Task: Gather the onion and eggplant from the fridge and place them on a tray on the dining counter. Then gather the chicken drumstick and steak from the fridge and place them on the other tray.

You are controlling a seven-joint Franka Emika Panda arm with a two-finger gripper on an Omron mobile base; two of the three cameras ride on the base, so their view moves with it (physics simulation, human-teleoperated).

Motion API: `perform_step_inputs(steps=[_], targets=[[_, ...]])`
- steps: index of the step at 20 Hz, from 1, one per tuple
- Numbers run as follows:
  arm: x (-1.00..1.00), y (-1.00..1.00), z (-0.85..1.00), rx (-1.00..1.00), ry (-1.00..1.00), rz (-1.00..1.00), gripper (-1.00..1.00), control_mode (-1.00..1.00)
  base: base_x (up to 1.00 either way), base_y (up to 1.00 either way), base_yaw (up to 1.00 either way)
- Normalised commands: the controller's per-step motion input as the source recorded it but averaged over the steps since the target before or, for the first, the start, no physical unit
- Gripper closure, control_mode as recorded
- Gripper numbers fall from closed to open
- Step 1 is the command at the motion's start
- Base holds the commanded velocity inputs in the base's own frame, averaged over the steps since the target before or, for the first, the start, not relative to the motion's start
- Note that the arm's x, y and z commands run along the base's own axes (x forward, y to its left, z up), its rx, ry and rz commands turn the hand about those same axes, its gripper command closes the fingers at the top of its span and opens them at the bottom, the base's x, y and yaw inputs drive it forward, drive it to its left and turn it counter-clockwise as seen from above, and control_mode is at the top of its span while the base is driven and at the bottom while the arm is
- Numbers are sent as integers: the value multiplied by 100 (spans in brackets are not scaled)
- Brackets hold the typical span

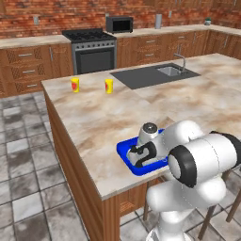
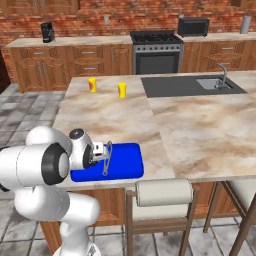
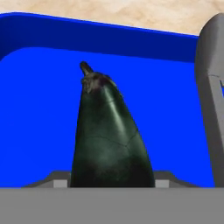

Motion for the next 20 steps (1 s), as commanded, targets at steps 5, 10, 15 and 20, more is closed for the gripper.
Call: perform_step_inputs(steps=[5,10,15,20], targets=[[0,0,14,0,0,4,-100,-100,0,0,0],[-9,0,71,0,0,5,-100,-100,0,0,0],[-25,-6,100,0,0,3,-100,-100,0,0,0],[-59,-17,91,0,0,0,-100,-100,0,0,0]])
